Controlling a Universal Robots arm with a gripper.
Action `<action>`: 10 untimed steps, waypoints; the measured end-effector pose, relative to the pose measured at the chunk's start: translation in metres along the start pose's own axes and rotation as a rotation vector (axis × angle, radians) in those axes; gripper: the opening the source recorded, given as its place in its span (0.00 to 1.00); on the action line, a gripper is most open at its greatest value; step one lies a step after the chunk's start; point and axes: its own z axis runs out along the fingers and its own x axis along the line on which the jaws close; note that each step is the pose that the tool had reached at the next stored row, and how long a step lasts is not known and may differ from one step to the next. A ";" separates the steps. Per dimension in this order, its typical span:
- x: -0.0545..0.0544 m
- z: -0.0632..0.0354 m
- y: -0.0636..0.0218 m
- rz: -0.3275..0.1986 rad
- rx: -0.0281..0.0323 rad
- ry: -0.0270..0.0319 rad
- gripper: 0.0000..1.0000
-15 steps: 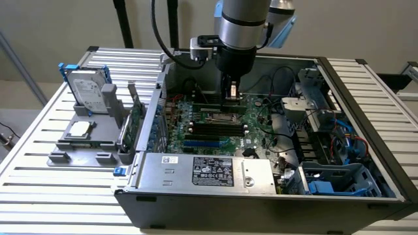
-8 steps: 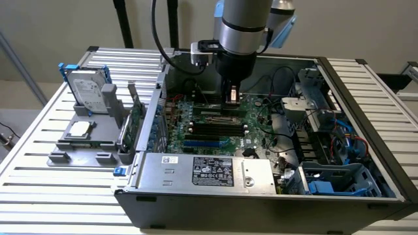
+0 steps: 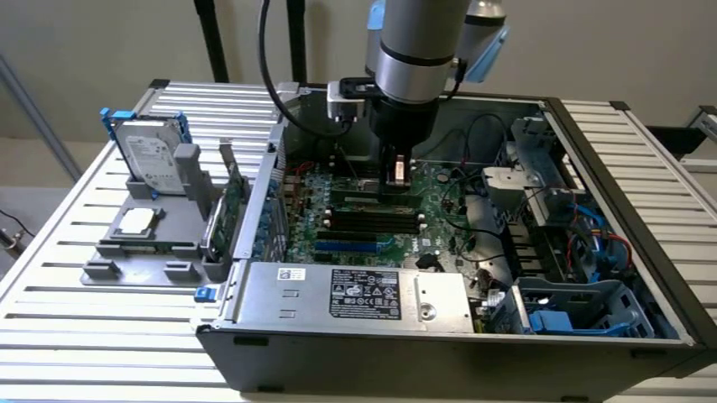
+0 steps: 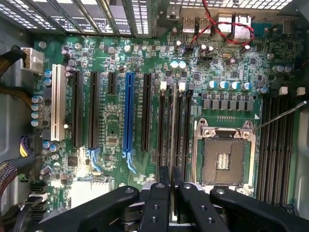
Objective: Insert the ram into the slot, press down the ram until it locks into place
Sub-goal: 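Insert the ram into the slot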
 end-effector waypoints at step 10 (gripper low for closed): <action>0.001 0.0086 -0.0004 0.000 0.0020 0.0001 0.13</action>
